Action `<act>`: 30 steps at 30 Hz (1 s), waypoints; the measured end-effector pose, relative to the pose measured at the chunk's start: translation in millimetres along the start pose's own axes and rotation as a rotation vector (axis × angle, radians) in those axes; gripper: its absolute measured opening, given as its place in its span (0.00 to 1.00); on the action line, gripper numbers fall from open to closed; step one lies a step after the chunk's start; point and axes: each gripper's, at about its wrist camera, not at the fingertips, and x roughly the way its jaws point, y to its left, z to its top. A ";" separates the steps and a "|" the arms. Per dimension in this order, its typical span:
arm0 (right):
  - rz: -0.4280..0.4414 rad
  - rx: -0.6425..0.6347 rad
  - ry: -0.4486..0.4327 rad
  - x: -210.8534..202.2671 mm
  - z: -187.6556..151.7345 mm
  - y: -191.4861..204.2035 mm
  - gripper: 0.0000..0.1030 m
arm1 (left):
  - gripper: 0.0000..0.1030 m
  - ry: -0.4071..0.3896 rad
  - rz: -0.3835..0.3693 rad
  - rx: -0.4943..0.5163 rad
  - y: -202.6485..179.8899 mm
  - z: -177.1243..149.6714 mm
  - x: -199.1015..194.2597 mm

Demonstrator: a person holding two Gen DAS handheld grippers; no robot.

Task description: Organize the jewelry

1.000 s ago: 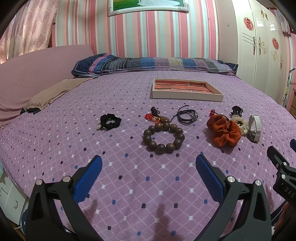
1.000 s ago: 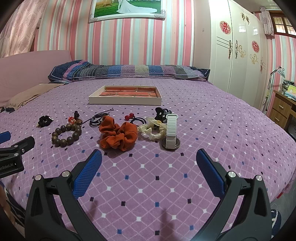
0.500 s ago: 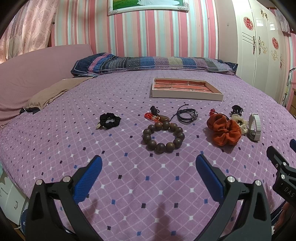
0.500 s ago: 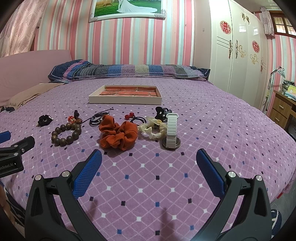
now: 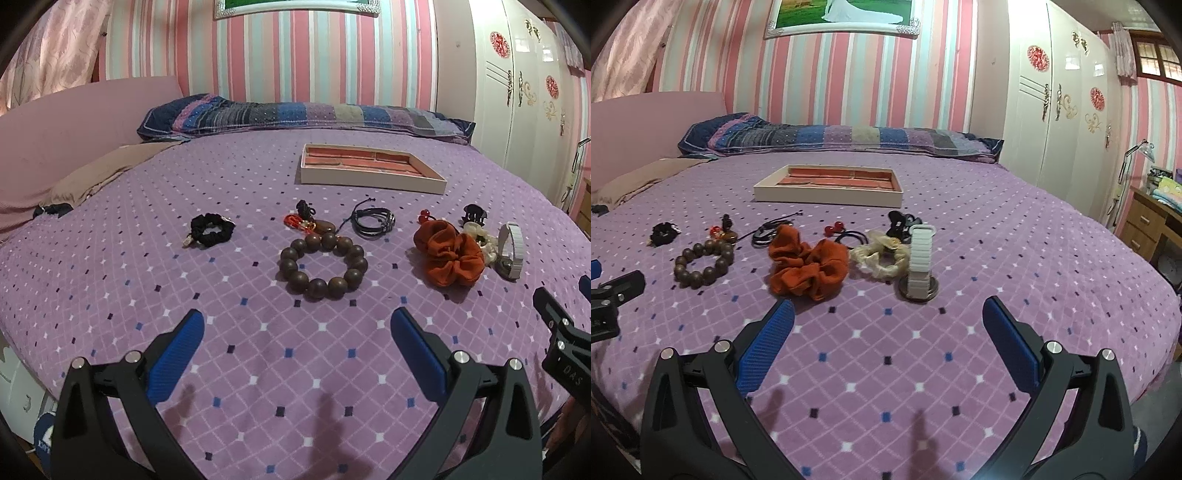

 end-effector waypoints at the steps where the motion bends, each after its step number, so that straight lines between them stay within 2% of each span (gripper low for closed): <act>1: -0.005 -0.003 0.000 2.4 1.2 -1.4 0.96 | 0.96 0.001 0.007 0.001 0.5 1.5 1.9; 11: -0.037 -0.006 0.004 25.5 12.6 -14.2 0.96 | 0.96 0.027 0.054 -0.008 9.7 22.8 27.6; 20: -0.033 -0.007 0.047 55.3 20.1 -18.1 0.96 | 0.96 0.059 0.046 -0.011 11.5 38.2 55.3; 27: -0.029 -0.034 0.078 81.4 25.8 -13.5 0.96 | 0.96 0.130 0.039 -0.044 24.6 44.6 87.8; 30: -0.030 -0.048 0.091 91.0 28.5 -13.1 0.90 | 0.96 0.149 0.027 -0.047 29.2 45.3 97.8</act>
